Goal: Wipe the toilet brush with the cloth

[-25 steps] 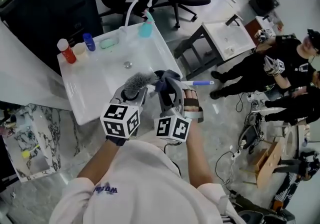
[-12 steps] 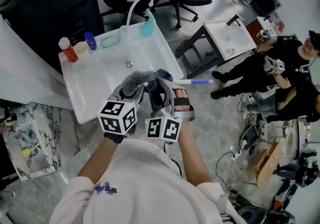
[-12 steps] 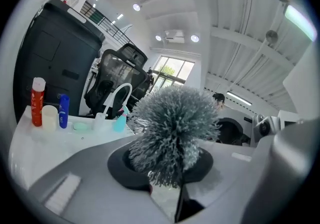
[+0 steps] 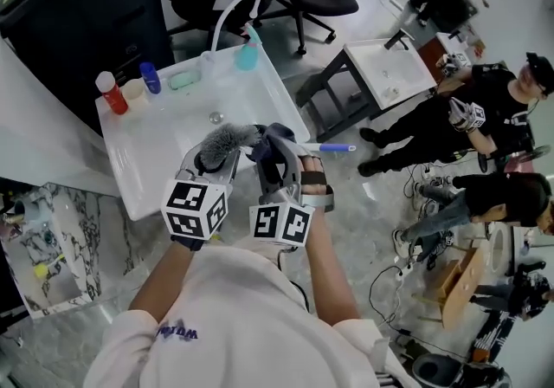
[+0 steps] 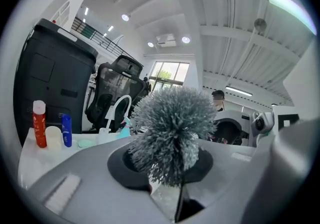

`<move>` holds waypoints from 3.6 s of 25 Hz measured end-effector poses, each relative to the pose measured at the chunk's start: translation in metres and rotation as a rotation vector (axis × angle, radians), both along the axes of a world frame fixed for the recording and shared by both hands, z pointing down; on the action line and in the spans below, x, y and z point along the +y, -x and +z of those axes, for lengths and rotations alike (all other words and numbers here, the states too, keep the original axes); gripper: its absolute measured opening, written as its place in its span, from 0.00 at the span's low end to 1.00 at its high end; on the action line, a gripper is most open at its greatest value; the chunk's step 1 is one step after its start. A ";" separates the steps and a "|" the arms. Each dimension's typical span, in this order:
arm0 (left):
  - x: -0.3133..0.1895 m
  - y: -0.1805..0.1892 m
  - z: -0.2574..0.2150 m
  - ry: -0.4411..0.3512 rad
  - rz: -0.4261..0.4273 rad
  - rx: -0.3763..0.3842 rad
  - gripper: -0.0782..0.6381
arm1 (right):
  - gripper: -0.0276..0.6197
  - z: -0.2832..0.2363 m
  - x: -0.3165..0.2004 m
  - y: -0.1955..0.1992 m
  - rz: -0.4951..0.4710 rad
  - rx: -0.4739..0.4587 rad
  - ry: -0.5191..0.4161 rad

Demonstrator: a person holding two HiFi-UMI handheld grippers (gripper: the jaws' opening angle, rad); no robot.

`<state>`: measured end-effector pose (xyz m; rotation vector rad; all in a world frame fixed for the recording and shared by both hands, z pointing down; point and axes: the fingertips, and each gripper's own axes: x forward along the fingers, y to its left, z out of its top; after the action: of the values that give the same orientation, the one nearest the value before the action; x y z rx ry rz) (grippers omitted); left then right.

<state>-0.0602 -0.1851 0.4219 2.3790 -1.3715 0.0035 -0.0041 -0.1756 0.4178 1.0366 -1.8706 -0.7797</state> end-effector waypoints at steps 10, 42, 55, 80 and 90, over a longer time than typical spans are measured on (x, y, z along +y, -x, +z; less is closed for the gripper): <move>-0.009 0.026 -0.003 -0.001 -0.050 0.031 0.24 | 0.26 -0.001 -0.029 -0.056 0.115 0.012 -0.006; -0.012 0.012 -0.011 -0.011 -0.017 0.044 0.23 | 0.27 -0.016 -0.012 -0.003 0.037 -0.031 0.002; -0.011 0.023 -0.014 -0.027 -0.027 0.040 0.23 | 0.26 -0.012 -0.020 -0.022 0.089 -0.016 -0.022; -0.006 0.019 -0.015 -0.028 0.017 0.042 0.24 | 0.29 -0.006 -0.039 -0.142 0.327 0.013 -0.035; -0.007 0.022 -0.011 -0.021 0.021 0.042 0.24 | 0.29 -0.001 -0.043 -0.155 0.355 0.024 -0.022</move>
<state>-0.0826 -0.1919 0.4106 2.3970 -1.3336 -0.0556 0.1509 -0.2183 0.4170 1.3215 -1.5984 -0.6004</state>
